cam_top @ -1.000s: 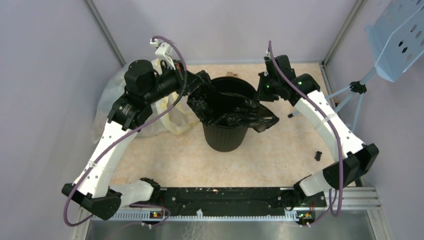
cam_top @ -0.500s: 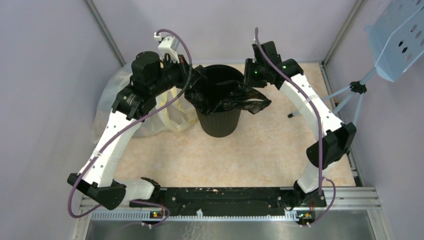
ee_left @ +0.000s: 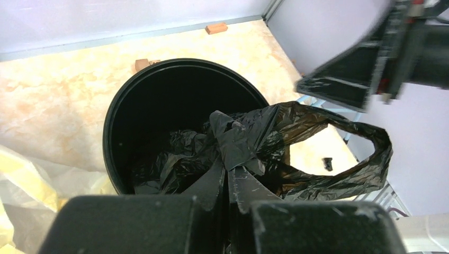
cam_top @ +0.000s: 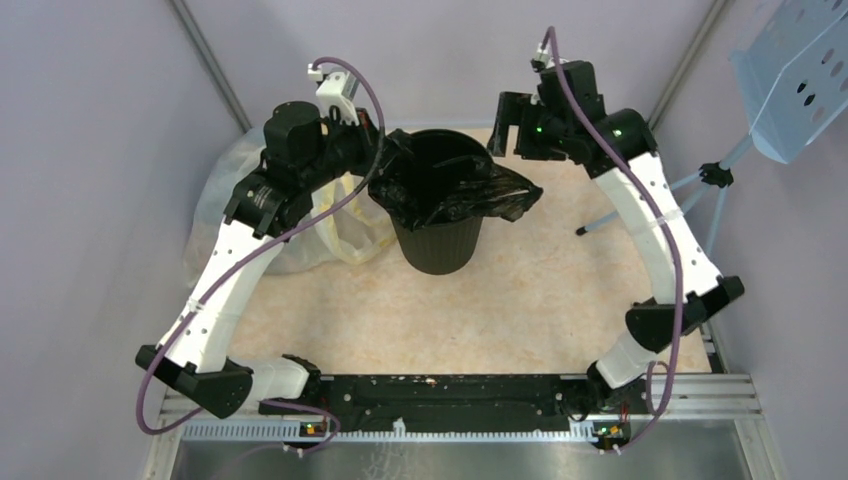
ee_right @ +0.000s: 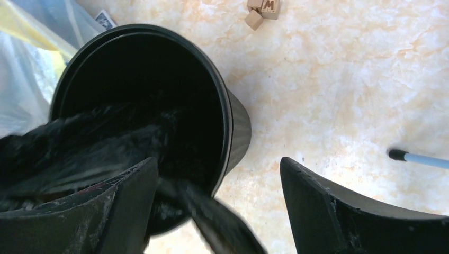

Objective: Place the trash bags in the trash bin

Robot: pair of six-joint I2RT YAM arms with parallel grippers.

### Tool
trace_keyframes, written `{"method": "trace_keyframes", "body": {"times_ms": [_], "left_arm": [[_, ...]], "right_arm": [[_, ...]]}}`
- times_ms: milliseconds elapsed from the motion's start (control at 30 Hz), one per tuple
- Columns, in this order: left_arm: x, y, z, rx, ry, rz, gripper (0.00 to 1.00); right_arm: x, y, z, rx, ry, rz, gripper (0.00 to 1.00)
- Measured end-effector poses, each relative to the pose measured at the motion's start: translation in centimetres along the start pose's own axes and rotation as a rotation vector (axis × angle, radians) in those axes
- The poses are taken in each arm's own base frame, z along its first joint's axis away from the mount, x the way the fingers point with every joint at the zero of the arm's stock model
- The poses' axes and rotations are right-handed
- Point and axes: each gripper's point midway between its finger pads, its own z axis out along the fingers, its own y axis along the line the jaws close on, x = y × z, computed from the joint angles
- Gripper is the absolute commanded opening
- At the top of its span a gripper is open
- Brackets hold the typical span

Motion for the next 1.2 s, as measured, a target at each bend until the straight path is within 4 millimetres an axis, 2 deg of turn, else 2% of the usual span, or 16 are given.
{"method": "trace_keyframes", "body": {"times_ms": [133,300,400,467,567,700,833,967,1033,1200], "left_arm": [[0.2,0.4,-0.3,-0.023,0.011,0.013,0.04],[0.2,1.0,-1.1,-0.061,0.008,0.031,0.04],[0.1,1.3,-1.6,-0.084,0.001,0.04,0.04],[0.0,1.5,-2.0,-0.1,-0.002,0.047,0.04],[0.0,2.1,-2.5,-0.134,-0.009,0.063,0.03],[0.9,3.7,-3.3,-0.208,-0.01,0.082,0.02],[3.0,6.0,-3.9,-0.296,0.02,0.091,0.01],[5.9,8.6,-4.1,-0.385,0.062,0.092,0.0],[8.0,10.4,-4.0,-0.444,0.097,0.095,0.0],[11.3,13.9,-3.9,-0.551,0.148,0.096,0.0]], "right_arm": [[0.5,0.0,-4.1,-0.05,-0.03,0.007,0.84],[4.5,0.2,-8.0,-0.158,0.003,0.038,0.85],[7.0,0.2,-8.6,-0.199,0.042,0.062,0.85],[8.6,-0.1,-8.2,-0.204,0.079,0.073,0.85],[11.1,-0.4,-6.9,-0.206,0.141,0.09,0.78],[14.3,-0.6,-5.3,-0.22,0.224,0.115,0.61],[16.4,-0.8,-4.1,-0.228,0.272,0.129,0.47],[17.3,-1.4,-3.1,-0.209,0.28,0.125,0.24],[17.4,-2.0,-2.7,-0.183,0.269,0.115,0.2],[17.3,-4.0,-1.5,-0.083,0.225,0.092,0.16]]}}
